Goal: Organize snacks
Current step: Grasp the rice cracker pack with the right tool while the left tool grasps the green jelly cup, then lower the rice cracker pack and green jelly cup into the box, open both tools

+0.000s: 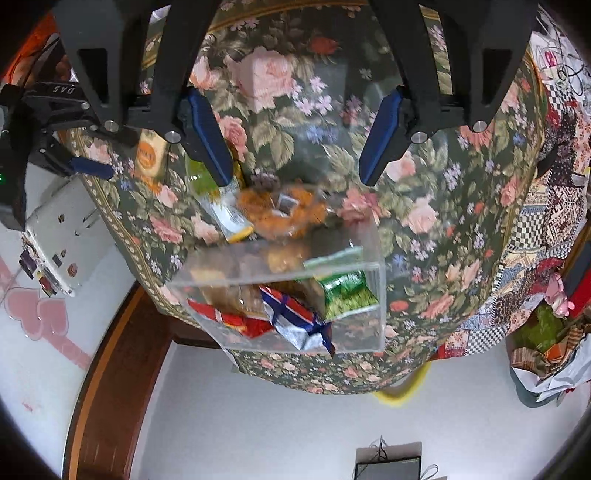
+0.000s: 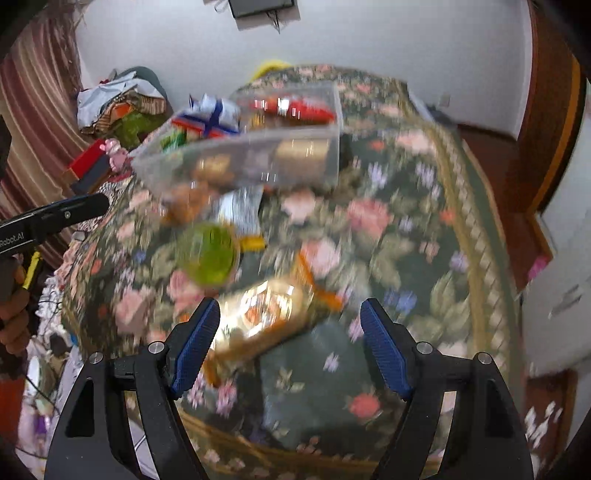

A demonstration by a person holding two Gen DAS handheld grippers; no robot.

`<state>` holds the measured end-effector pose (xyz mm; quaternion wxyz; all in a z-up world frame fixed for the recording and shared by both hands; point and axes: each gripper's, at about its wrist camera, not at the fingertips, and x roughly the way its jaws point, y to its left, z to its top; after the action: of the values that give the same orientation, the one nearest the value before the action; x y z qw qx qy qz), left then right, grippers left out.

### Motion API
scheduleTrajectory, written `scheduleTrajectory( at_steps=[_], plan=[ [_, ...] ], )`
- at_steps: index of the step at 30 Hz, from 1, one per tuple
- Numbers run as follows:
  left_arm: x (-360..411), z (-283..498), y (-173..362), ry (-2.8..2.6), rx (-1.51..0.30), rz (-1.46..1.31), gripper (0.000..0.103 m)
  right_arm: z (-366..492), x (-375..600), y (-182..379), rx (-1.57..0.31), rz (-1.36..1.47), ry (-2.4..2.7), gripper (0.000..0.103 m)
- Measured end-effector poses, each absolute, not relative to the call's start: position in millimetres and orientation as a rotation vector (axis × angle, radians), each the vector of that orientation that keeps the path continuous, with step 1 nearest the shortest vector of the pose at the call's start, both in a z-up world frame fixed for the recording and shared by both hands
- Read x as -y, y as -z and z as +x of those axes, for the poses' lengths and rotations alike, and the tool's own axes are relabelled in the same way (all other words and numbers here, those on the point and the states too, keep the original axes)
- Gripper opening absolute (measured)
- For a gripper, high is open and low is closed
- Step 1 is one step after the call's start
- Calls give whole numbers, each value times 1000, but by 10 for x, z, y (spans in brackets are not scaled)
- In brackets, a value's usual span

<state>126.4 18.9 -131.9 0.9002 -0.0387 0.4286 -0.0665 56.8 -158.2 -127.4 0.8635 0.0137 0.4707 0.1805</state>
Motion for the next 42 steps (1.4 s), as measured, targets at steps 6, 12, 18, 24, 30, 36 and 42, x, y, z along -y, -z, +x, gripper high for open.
scheduleTrajectory(
  at_steps=[6,12,18,24,30,36,42],
  plan=[
    [-91,1241,1419,159,-911,-82,70,616,1454,1372,-1024,61,-430,76],
    [-22,1278,1490,177,-934,-90,71,712,1217,1481,-1021,13,-455,76],
    [158,1335,1568,227,-958,-83,70,746,1259,1562,-1010,-4,-451,61],
    [390,1429,1670,273,-989,-89,70,720,1497,1543,-1006,-14,-433,35],
    [599,1580,1874,280,-1038,-70,70,677,1641,1545,-996,32,-423,32],
    [659,1705,2033,266,-1065,-94,48,624,1732,1529,-984,65,-418,31],
    [635,1708,2032,256,-1042,-99,41,666,1773,1477,-974,86,-411,31]
  ],
)
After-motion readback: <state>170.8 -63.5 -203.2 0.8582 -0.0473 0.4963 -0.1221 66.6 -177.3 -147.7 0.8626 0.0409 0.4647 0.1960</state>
